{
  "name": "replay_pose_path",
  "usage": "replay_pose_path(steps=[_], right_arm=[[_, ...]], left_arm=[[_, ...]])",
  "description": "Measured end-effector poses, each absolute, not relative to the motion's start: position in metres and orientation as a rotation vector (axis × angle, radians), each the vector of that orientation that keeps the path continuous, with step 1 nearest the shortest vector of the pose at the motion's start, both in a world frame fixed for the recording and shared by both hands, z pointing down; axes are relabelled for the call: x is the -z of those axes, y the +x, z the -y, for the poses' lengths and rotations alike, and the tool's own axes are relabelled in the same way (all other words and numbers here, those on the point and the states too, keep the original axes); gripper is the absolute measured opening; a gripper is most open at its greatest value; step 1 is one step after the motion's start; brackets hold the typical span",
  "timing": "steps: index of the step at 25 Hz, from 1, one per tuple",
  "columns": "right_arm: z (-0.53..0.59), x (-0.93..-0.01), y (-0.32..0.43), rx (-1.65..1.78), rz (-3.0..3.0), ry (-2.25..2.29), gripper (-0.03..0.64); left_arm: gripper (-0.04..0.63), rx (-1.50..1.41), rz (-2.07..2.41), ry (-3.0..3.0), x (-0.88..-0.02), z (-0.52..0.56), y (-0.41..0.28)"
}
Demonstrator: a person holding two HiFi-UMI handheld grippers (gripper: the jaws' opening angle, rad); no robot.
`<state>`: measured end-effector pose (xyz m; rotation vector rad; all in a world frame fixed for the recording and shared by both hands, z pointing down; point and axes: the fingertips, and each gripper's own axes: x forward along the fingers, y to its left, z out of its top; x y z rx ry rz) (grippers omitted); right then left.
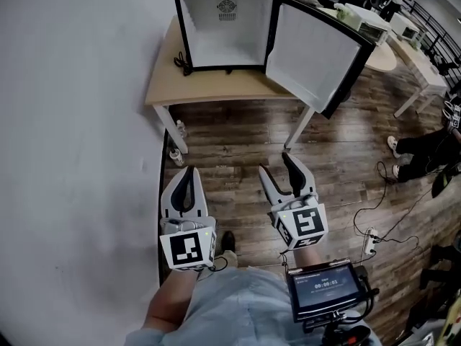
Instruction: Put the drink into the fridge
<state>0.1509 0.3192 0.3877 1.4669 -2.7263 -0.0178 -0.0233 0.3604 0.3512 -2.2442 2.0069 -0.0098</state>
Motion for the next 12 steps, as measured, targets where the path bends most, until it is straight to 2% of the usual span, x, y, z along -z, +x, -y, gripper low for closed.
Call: replay_pose_path(steps=[12], right_arm=[[-0.211,-0.363,0.097,0.069,2.716,1.543,0.241]], left_arm=[[0.008,-0.027,-1.948,-2.267,-0.331,-0.248,-0.081]])
